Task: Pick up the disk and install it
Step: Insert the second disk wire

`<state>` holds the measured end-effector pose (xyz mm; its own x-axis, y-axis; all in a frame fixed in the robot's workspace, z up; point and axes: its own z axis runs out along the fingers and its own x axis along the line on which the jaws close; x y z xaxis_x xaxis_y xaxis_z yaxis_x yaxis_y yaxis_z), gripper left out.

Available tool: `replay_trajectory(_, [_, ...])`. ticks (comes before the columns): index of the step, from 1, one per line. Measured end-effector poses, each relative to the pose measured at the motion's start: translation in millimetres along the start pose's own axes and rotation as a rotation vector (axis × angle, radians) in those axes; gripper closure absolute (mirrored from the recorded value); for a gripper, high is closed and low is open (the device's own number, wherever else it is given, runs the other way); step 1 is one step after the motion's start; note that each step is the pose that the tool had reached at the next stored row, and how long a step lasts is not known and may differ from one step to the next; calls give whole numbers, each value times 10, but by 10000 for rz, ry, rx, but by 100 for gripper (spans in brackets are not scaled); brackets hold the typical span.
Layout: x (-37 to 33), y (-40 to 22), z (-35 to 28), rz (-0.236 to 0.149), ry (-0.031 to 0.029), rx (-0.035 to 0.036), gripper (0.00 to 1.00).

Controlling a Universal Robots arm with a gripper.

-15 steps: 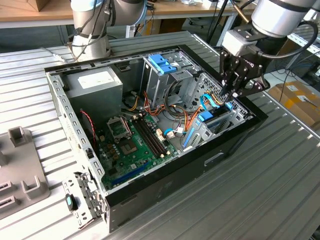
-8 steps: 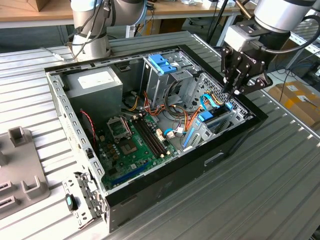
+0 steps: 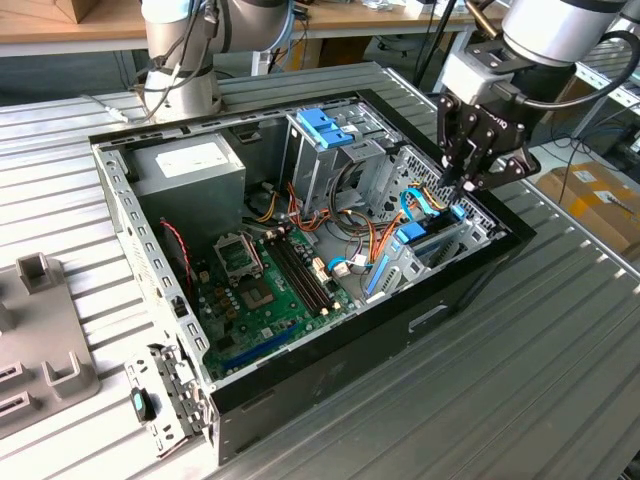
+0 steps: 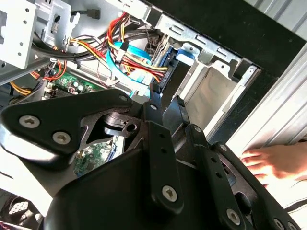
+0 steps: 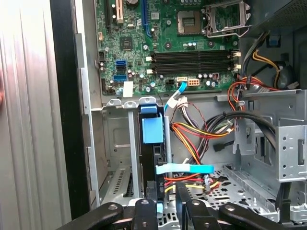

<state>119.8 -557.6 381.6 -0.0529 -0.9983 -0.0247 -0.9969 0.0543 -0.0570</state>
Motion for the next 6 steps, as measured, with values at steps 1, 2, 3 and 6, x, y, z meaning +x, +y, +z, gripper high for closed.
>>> replay_trajectory(1, [0,1,0,0,0,0,70])
replay_trajectory(2, [0,1,0,0,0,0,70])
replay_trajectory(3, [0,2,0,0,-1,0,70])
replay_trajectory(6, [0,4,0,0,0,0,70])
